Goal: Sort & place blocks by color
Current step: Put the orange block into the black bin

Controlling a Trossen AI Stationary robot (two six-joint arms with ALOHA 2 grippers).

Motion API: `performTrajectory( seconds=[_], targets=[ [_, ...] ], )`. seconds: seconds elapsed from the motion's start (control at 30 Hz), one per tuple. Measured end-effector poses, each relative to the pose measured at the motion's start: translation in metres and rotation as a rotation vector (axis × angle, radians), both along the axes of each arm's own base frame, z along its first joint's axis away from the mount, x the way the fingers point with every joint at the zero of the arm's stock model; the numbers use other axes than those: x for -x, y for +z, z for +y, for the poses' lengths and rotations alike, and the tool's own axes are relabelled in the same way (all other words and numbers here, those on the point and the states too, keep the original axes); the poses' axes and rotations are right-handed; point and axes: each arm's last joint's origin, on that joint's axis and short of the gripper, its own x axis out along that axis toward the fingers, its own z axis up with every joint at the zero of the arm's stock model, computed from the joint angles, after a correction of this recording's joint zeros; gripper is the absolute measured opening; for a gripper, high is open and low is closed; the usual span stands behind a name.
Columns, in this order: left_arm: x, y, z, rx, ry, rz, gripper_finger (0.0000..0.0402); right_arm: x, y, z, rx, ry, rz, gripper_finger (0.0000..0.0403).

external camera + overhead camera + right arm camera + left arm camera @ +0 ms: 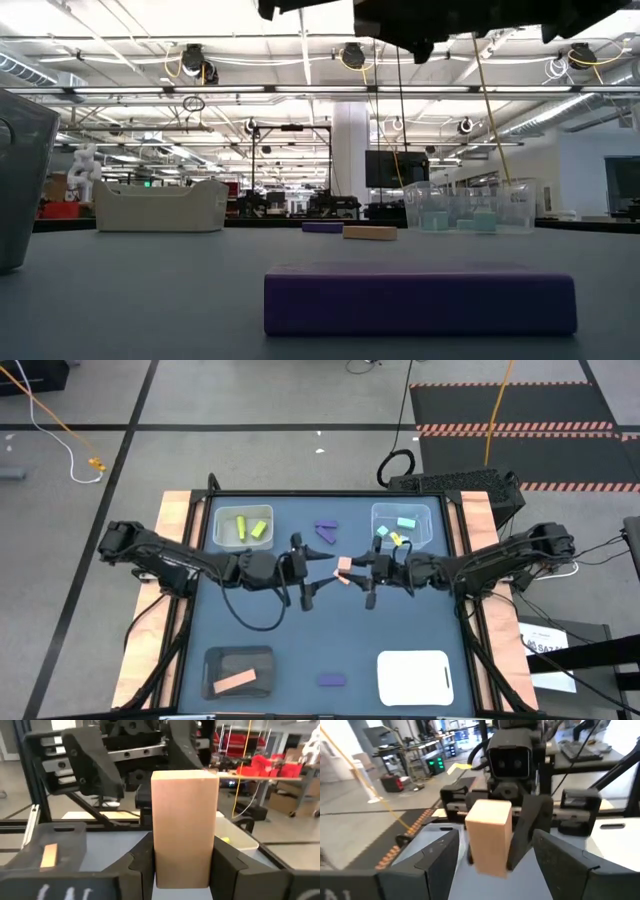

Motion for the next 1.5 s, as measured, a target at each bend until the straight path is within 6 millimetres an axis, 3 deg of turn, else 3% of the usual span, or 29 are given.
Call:
performTrajectory(
  seconds=[0.47, 0.77, 0.9, 1.03, 1.13, 1.23, 1.5],
  targets=[
    [-0.002, 0.001, 0.008, 0.046, -0.093, -0.014, 0.0253, -0.016, -0.006, 0.004, -0.001, 0.120, -0.152, 0.0116],
    [-0.003, 0.003, 0.014, 0.053, -0.130, -0.033, 0.0248, -0.031, -0.008, 0.007, -0.017, 0.148, -0.147, 0.0116],
    [-0.003, 0.003, 0.013, 0.055, -0.138, -0.032, 0.0210, -0.037, -0.010, 0.007, -0.004, 0.146, -0.134, 0.0116],
    [-0.003, 0.002, 0.012, 0.086, -0.145, -0.028, 0.0134, -0.037, -0.009, 0.007, 0.000, 0.146, -0.134, 0.0116],
    [-0.003, 0.002, 0.012, 0.115, -0.142, -0.031, 0.0130, -0.037, -0.008, 0.007, -0.006, 0.147, -0.137, 0.0119],
    [-0.003, 0.002, 0.010, 0.137, -0.140, -0.033, 0.0130, -0.037, -0.010, 0.007, -0.012, 0.147, -0.120, 0.0138],
    [-0.002, 0.005, 0.002, 0.137, -0.159, -0.068, 0.0130, -0.022, -0.012, 0.001, -0.004, 0.107, 0.111, 0.0238]
  ],
)
